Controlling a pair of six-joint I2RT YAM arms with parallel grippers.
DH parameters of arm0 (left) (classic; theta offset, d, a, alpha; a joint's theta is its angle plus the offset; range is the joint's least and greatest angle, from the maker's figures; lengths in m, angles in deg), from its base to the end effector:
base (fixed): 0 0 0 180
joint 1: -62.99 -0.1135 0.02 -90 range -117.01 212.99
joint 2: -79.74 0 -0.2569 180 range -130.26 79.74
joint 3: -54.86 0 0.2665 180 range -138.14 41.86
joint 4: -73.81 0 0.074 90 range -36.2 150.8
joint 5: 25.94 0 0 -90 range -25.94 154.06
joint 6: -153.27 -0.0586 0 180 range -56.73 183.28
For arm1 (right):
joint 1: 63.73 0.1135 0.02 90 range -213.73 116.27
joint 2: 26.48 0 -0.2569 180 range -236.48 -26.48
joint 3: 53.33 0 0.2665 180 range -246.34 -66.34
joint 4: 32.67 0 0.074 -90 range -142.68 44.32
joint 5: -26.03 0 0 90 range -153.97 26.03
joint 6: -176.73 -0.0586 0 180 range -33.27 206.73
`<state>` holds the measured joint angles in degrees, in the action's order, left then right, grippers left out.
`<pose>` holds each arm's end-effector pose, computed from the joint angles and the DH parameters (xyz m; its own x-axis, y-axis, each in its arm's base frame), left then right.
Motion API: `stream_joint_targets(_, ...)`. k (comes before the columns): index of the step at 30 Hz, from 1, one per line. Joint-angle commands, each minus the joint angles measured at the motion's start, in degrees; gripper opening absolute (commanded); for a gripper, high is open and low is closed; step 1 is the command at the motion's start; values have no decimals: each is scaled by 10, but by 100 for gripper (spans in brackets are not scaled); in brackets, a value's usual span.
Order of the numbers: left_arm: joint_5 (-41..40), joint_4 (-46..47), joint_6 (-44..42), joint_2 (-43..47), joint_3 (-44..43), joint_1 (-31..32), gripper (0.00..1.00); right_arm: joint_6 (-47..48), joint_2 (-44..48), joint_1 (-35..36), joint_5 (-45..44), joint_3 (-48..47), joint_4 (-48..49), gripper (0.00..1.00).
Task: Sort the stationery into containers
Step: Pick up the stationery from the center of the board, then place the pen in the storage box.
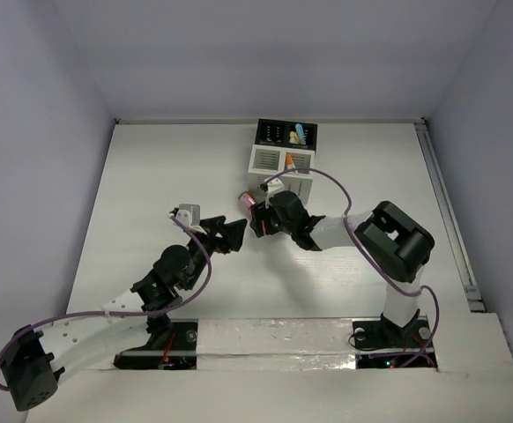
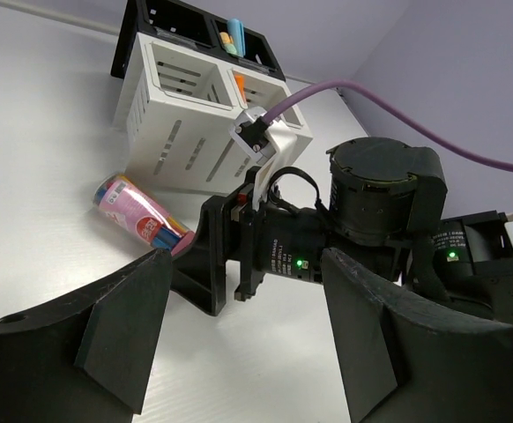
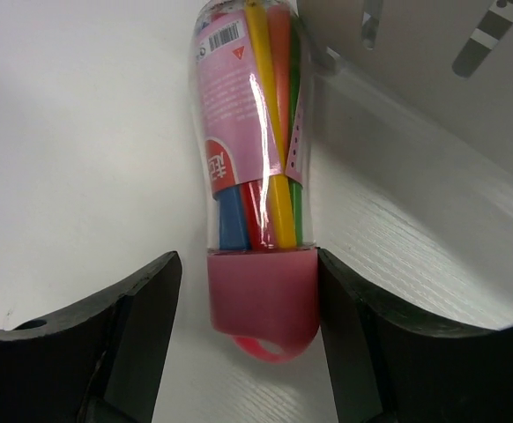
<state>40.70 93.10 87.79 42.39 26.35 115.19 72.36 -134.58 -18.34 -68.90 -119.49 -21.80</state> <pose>0.1439 -0.1476 0.2516 -0.1007 -0.4918 -0.8649 0.4887 0.7328 -0.4736 0.2925 0.2894 0.1113 -0.5143 -0.1693 -0.8407 -0.5471 0.8197 0.1696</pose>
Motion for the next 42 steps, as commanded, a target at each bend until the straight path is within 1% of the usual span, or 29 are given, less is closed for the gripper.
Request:
stream_joint_targets(1, 0, 20, -3, 9, 2, 4, 65, -10, -15, 3, 4, -15, 50, 67)
stream_joint_targets(3, -2, 20, -3, 9, 2, 4, 65, -11, -17, 3, -6, -14, 60, 64)
stream_joint_targets(4, -3, 19, -3, 9, 2, 4, 65, -12, -18, 3, -7, -13, 69, 61)
stream_joint_targets(5, -3, 19, -3, 9, 2, 4, 65, -12, -17, 3, -9, -13, 70, 56)
stream_joint_targets(6, -5, 17, -3, 10, 2, 4, 65, -12, -13, 3, -10, -14, 67, 45)
stream_joint_targets(8, -9, 14, -4, 14, 2, 4, 65, -6, -2, 9, -22, -17, 43, 38)
stream_joint_targets(9, -10, 13, -4, 18, 2, 4, 65, -1, 19, 15, -25, -20, 28, 31)
stream_joint_targets(10, -12, 10, -5, 22, 3, 4, 65, 1, 33, 15, -25, -25, -19, 30)
stream_joint_targets(11, -13, 8, -5, 24, 2, 4, 65, 7, 51, 21, -25, -33, -43, 29)
stream_joint_targets(12, -13, 8, -5, 31, 2, 4, 65, 9, 92, 21, -20, -37, -87, 27)
stream_joint_targets(15, -13, 0, -5, 45, 0, 4, 65, 19, 150, 21, -4, -73, -162, 24)
stream_joint_targets(16, -13, -4, -5, 48, -1, 4, 65, 22, 166, 21, -1, -85, -210, 24)
stream_joint_targets(17, -13, -7, -6, 53, -1, 4, 65, 30, 190, 21, 0, -99, -235, 23)
stream_joint_targets(18, -14, -9, -6, 64, -1, 4, 65, 34, 198, 21, 3, -131, -292, 23)
stream_joint_targets(20, -25, -20, -4, 77, 1, 4, 65, 42, 213, 21, 10, -163, -335, 22)
stream_joint_targets(23, -42, -28, 0, 101, 10, 4, 65, 62, 217, 21, -1, -226, -401, 22)
stream_joint_targets(25, -45, -32, 2, 113, 12, 4, 65, 75, 204, 21, -17, -259, -448, 22)
stream_joint_targets(26, -45, -33, 2, 116, 12, 4, 65, 86, 195, 21, -27, -293, -464, 22)
stream_joint_targets(28, -46, -35, 2, 119, 12, 4, 65, 96, 167, 13, -25, -321, -500, 22)
stream_joint_targets(29, -46, -35, 2, 119, 12, 4, 65, 103, 158, -2, -21, -345, -511, 22)
stream_joint_targets(33, -44, -36, 3, 121, 12, 4, 65, 111, 119, -24, -21, -388, -552, 21)
stream_joint_targets(42, -40, -33, 4, 119, 13, 4, 65, 131, 94, -69, 1, -420, -577, 21)
